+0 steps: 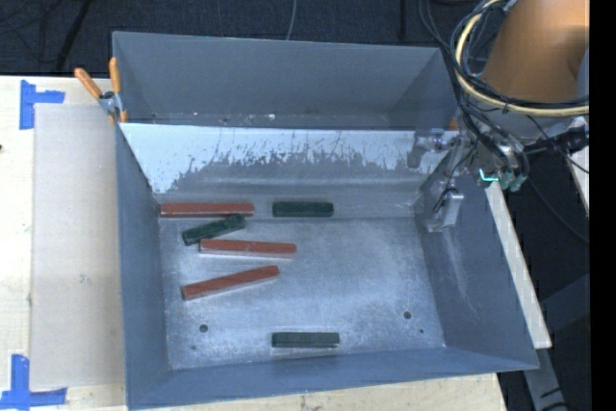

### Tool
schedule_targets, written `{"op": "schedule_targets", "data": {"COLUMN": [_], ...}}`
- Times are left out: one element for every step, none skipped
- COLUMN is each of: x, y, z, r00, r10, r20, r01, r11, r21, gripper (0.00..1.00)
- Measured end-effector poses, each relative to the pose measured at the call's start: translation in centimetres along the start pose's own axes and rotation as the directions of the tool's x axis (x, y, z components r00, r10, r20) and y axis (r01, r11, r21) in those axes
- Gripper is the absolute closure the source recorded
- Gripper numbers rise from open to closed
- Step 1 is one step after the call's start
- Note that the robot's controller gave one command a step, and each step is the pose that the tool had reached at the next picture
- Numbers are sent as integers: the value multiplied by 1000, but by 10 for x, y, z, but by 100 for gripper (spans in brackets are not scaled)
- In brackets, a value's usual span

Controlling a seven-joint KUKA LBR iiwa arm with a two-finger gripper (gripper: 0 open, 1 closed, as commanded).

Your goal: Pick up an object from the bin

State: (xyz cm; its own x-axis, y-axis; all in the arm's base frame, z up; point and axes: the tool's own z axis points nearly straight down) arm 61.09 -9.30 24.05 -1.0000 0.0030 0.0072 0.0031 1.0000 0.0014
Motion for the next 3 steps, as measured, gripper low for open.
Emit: {"op": "schedule_targets", "data": {"x": [-1,-1,-9], "y": [0,38,93], "z": [-5,65,162], "r00": [1000,998,999], "r10": [-2,67,-36], "r20": [8,12,11], "r01": [2,-67,36], "r11": [1000,998,999], "r21": [1,0,2], "gripper": [0,0,0]}}
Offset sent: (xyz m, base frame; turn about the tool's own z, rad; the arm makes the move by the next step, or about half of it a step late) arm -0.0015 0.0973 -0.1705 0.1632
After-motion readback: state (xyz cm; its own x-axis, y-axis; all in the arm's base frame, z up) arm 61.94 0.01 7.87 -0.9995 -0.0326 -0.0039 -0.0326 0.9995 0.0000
